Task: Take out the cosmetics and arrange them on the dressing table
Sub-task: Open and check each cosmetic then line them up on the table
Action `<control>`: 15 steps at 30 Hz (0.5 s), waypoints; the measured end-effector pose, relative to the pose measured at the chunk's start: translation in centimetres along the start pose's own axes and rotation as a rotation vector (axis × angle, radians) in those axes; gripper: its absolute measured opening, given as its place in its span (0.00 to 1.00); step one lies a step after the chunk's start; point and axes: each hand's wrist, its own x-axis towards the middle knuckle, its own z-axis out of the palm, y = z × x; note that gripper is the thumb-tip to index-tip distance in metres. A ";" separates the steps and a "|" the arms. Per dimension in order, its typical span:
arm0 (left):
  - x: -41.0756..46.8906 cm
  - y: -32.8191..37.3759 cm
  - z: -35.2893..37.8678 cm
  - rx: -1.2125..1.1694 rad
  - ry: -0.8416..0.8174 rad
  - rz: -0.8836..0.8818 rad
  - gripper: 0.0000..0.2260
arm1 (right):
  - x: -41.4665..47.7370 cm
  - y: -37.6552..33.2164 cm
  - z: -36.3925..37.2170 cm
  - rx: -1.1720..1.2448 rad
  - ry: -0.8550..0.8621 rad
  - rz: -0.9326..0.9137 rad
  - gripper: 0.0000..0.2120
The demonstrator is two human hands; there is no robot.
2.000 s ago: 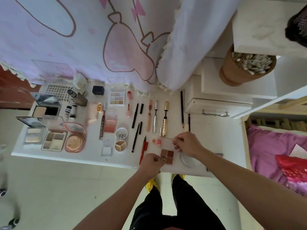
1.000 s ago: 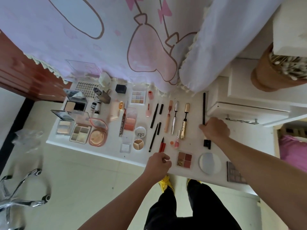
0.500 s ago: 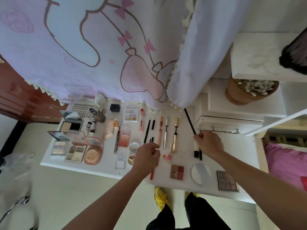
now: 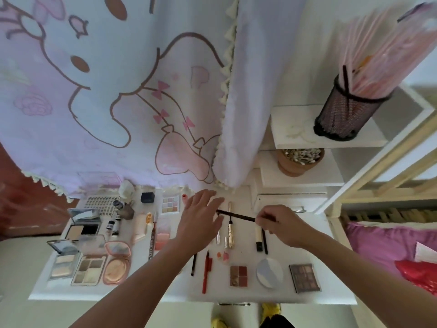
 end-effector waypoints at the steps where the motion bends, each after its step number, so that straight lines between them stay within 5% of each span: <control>1: 0.0 0.2 -0.4 0.018 -0.018 0.040 0.16 | -0.1 -0.5 -0.2 0.036 -0.004 -0.017 0.09; 5: -0.4 0.9 -1.7 -0.167 -0.211 0.021 0.11 | -0.6 -2.4 -0.9 0.241 0.013 -0.027 0.11; 10: -1.4 0.8 -2.5 -0.154 -0.180 0.012 0.12 | -0.8 -3.2 -1.4 0.427 0.056 0.006 0.14; 15: -2.0 0.7 -3.3 -0.142 -0.180 -0.030 0.13 | -0.7 -3.8 -1.2 0.406 0.035 -0.048 0.06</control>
